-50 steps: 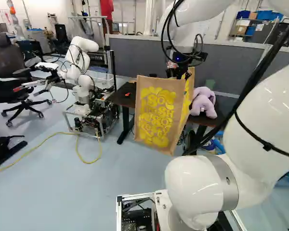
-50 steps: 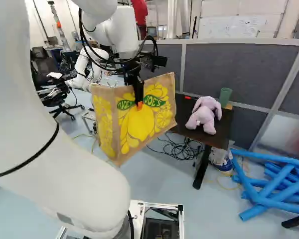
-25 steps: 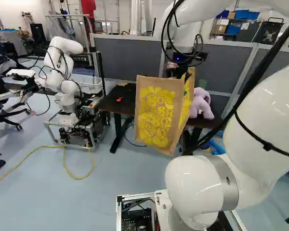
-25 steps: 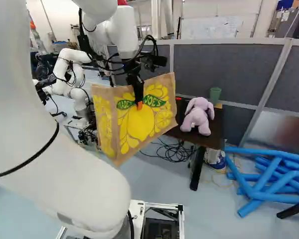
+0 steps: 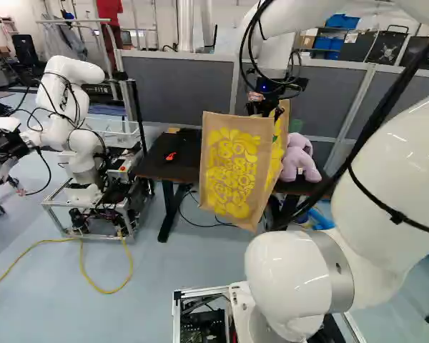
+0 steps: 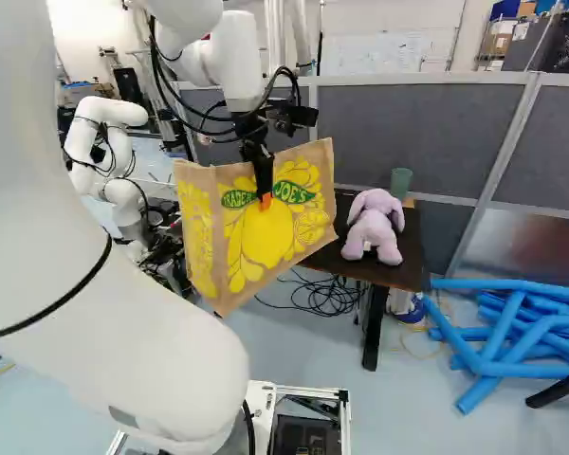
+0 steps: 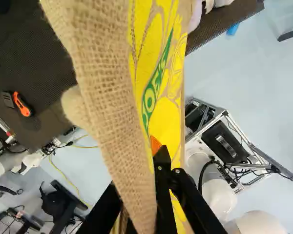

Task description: Pick up the bag on the ground and place it on the table

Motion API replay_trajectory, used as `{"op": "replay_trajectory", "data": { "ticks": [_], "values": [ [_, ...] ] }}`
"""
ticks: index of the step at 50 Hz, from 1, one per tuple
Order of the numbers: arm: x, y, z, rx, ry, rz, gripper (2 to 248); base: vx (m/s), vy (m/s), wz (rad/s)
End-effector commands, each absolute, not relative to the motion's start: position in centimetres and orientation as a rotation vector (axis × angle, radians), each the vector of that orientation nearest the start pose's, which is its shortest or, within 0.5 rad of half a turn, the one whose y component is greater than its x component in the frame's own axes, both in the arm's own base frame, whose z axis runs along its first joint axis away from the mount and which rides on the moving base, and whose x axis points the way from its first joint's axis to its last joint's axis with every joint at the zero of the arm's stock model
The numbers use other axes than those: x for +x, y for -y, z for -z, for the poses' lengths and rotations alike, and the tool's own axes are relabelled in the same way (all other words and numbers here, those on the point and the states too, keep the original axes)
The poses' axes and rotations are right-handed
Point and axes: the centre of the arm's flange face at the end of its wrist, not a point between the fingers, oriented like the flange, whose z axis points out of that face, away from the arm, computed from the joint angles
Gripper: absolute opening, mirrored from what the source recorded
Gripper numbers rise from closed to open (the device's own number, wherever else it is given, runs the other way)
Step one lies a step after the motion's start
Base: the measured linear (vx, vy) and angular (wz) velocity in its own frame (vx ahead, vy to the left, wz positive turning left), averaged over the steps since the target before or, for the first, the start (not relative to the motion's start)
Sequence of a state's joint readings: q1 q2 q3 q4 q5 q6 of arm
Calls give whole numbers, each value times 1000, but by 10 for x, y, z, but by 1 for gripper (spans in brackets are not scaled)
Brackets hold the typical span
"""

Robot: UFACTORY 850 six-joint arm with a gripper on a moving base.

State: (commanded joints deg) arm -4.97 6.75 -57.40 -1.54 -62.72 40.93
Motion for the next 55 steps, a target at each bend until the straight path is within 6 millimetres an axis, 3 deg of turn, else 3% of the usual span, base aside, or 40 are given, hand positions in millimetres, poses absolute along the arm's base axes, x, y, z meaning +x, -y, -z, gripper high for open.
{"op": "replay_trajectory", "data": {
  "ticks": [34, 55],
  "values": [
    [403, 37, -611, -2914, -1213, 49, 21, 148, 61, -80],
    [403, 37, -611, -2914, -1213, 49, 21, 121, 6, -6]
  ]
}}
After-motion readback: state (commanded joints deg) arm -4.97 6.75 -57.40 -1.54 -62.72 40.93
